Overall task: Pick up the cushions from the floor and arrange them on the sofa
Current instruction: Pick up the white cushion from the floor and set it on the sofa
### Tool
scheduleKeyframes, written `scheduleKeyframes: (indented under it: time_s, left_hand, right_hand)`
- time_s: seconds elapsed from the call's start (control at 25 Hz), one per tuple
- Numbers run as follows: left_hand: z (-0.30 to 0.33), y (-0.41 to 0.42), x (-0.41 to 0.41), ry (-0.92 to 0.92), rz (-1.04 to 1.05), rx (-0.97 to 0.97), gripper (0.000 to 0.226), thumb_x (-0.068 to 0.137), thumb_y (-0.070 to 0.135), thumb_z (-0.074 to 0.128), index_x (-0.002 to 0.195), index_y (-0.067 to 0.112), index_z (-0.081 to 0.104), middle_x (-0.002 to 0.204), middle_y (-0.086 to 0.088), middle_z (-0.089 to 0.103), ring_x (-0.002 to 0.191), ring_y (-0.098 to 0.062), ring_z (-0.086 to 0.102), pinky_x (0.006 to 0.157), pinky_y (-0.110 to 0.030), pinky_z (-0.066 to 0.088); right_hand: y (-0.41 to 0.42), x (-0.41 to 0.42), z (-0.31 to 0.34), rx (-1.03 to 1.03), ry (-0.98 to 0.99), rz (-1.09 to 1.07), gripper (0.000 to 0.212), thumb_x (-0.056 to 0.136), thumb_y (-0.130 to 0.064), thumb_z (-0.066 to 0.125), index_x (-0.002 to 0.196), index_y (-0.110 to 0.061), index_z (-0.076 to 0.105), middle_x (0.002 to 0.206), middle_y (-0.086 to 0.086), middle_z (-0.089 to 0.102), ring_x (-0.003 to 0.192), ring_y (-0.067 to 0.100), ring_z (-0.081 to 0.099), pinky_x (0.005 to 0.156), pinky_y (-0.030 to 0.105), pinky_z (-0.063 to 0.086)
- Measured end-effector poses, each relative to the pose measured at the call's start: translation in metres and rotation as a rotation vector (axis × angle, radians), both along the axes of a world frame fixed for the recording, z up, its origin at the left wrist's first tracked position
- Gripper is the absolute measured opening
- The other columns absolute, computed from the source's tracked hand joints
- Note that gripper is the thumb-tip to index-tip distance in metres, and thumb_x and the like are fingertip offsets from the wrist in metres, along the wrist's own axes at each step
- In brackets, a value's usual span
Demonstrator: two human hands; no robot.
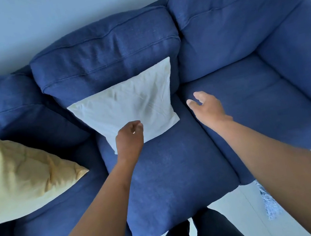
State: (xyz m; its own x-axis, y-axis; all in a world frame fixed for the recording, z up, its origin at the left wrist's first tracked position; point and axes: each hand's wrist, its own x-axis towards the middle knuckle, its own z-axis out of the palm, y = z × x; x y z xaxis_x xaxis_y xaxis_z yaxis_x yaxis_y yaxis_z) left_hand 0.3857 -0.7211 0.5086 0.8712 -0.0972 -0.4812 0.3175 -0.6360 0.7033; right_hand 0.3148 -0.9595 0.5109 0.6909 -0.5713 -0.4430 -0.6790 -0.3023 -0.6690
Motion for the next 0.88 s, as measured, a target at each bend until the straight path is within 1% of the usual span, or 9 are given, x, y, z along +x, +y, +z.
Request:
scheduleKeyframes:
  time_s: [0.04, 0.12, 0.2, 0.24, 0.32, 0.44, 0.56, 0.72, 0.88]
  left_hand:
    - [0.003, -0.008, -0.006, -0.021, -0.071, 0.006, 0.031, 0.105, 0.034, 0.056, 0.127, 0.024, 0.074, 0.126, 0.004, 0.075, 0.11, -0.019, 0.067, 0.086, -0.028, 0.046]
    - [0.009, -0.024, -0.019, -0.071, -0.231, 0.031, 0.044, 0.108, 0.036, 0.055, 0.148, 0.022, 0.063, 0.151, 0.003, 0.064, 0.137, -0.02, 0.06, 0.1, -0.022, 0.039]
    - [0.01, -0.042, -0.035, -0.11, -0.392, 0.053, 0.053, 0.109, 0.038, 0.053, 0.159, 0.021, 0.05, 0.165, 0.004, 0.05, 0.149, -0.019, 0.049, 0.114, -0.024, 0.036]
    - [0.01, -0.05, -0.043, -0.121, -0.459, 0.066, 0.057, 0.109, 0.039, 0.052, 0.163, 0.02, 0.043, 0.17, 0.003, 0.042, 0.155, -0.019, 0.042, 0.123, -0.028, 0.033]
    - [0.008, -0.068, -0.065, -0.139, -0.591, 0.094, 0.064, 0.11, 0.04, 0.051, 0.167, 0.017, 0.034, 0.176, 0.002, 0.03, 0.162, -0.017, 0.029, 0.131, -0.035, 0.025]
    - [0.002, -0.101, -0.106, -0.165, -0.795, 0.126, 0.07, 0.11, 0.04, 0.05, 0.169, 0.014, 0.025, 0.178, -0.001, 0.022, 0.165, -0.017, 0.019, 0.132, -0.037, 0.021]
    - [-0.003, -0.14, -0.154, -0.169, -0.966, 0.153, 0.071, 0.111, 0.04, 0.048, 0.17, 0.012, 0.02, 0.18, -0.001, 0.015, 0.167, -0.016, 0.009, 0.131, -0.036, 0.016]
    - [-0.007, -0.194, -0.229, -0.19, -1.135, 0.148, 0.071, 0.112, 0.039, 0.047, 0.17, 0.01, 0.019, 0.18, -0.004, 0.014, 0.167, -0.017, 0.007, 0.13, -0.037, 0.019]
    - [-0.013, -0.244, -0.316, -0.168, -1.281, 0.176, 0.071, 0.112, 0.039, 0.046, 0.17, 0.01, 0.017, 0.18, -0.005, 0.012, 0.167, -0.02, 0.006, 0.131, -0.037, 0.015]
  right_hand:
    - [0.001, -0.015, 0.001, 0.002, 0.017, -0.007, 0.059, 0.106, -0.041, 0.053, 0.156, -0.011, 0.045, 0.159, 0.011, 0.051, 0.147, 0.029, 0.046, 0.117, 0.043, 0.038]
    - [0.0, -0.046, 0.0, -0.021, 0.03, -0.016, 0.066, 0.107, -0.043, 0.05, 0.163, -0.014, 0.033, 0.169, 0.007, 0.036, 0.156, 0.026, 0.033, 0.122, 0.042, 0.029]
    - [-0.003, -0.079, -0.005, -0.086, 0.049, -0.013, 0.07, 0.108, -0.042, 0.049, 0.165, -0.01, 0.025, 0.176, 0.008, 0.019, 0.163, 0.024, 0.013, 0.129, 0.044, 0.018]
    - [-0.005, -0.094, -0.009, -0.123, 0.075, -0.011, 0.071, 0.108, -0.042, 0.049, 0.165, -0.008, 0.022, 0.177, 0.01, 0.014, 0.165, 0.024, 0.006, 0.13, 0.046, 0.015]
    - [-0.011, -0.132, -0.014, -0.193, 0.131, -0.03, 0.074, 0.108, -0.043, 0.049, 0.165, -0.007, 0.019, 0.177, 0.013, 0.008, 0.165, 0.027, -0.001, 0.13, 0.051, 0.014]
    - [-0.027, -0.193, -0.017, -0.259, 0.182, -0.122, 0.077, 0.107, -0.045, 0.05, 0.165, -0.006, 0.018, 0.177, 0.015, 0.006, 0.165, 0.029, -0.001, 0.128, 0.057, 0.016]
    - [-0.046, -0.259, -0.02, -0.263, 0.235, -0.224, 0.079, 0.106, -0.047, 0.051, 0.165, -0.005, 0.018, 0.177, 0.015, 0.006, 0.165, 0.03, -0.001, 0.128, 0.058, 0.017]
    - [-0.07, -0.355, -0.028, -0.225, 0.264, -0.355, 0.081, 0.107, -0.047, 0.05, 0.166, -0.005, 0.015, 0.177, 0.016, 0.006, 0.164, 0.032, 0.0, 0.129, 0.057, 0.014]
    - [-0.092, -0.452, -0.038, -0.18, 0.29, -0.449, 0.078, 0.106, -0.047, 0.052, 0.164, -0.006, 0.02, 0.176, 0.017, 0.008, 0.164, 0.033, 0.002, 0.128, 0.057, 0.015]
